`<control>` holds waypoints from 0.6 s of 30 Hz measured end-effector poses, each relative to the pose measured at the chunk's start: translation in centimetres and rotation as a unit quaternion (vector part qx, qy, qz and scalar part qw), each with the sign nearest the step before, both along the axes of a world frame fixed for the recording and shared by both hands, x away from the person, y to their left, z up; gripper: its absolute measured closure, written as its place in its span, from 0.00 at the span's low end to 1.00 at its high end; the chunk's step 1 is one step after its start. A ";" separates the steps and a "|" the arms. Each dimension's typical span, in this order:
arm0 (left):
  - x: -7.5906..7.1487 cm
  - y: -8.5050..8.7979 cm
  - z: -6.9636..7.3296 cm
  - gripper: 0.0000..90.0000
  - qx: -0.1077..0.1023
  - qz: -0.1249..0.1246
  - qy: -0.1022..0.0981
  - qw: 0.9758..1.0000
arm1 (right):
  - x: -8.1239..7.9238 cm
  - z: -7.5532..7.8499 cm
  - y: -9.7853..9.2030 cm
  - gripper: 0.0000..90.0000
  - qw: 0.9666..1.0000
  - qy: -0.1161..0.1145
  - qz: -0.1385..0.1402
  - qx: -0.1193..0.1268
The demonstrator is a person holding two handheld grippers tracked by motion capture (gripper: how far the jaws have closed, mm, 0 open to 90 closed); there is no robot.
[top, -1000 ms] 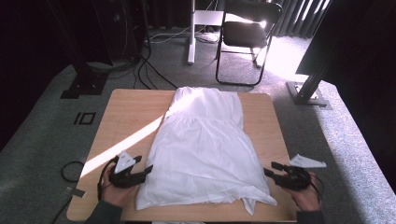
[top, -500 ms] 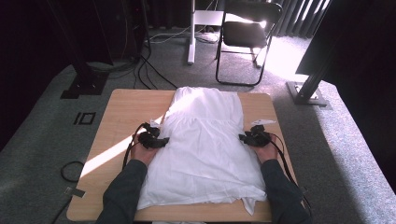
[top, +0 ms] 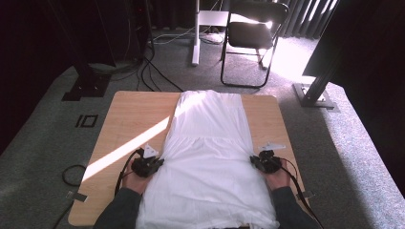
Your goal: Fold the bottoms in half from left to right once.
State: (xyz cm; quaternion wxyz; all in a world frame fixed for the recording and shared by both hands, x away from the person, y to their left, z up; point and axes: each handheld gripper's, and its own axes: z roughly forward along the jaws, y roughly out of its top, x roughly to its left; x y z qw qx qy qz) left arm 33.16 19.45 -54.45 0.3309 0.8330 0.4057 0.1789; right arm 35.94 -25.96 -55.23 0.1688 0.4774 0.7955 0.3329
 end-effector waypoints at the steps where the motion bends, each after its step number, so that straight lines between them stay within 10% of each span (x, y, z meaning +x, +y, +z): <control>1: -0.8 0.1 0.0 0.96 -0.001 -0.002 0.001 1.000 | -0.9 0.0 0.1 0.97 1.000 0.002 0.000 -0.003; 9: -5.1 1.0 -0.3 0.97 -0.006 -0.015 0.015 1.000 | -6.3 -0.2 -1.3 0.96 0.999 0.017 -0.010 0.030; 12: -5.4 1.1 -0.2 0.96 -0.008 -0.018 0.017 1.000 | -6.5 -0.1 -1.5 0.93 0.999 0.024 -0.002 0.030; 18: -2.4 1.1 2.2 0.64 -0.059 -0.001 -0.023 0.998 | -3.5 3.5 -0.9 0.63 0.997 -0.043 0.009 0.066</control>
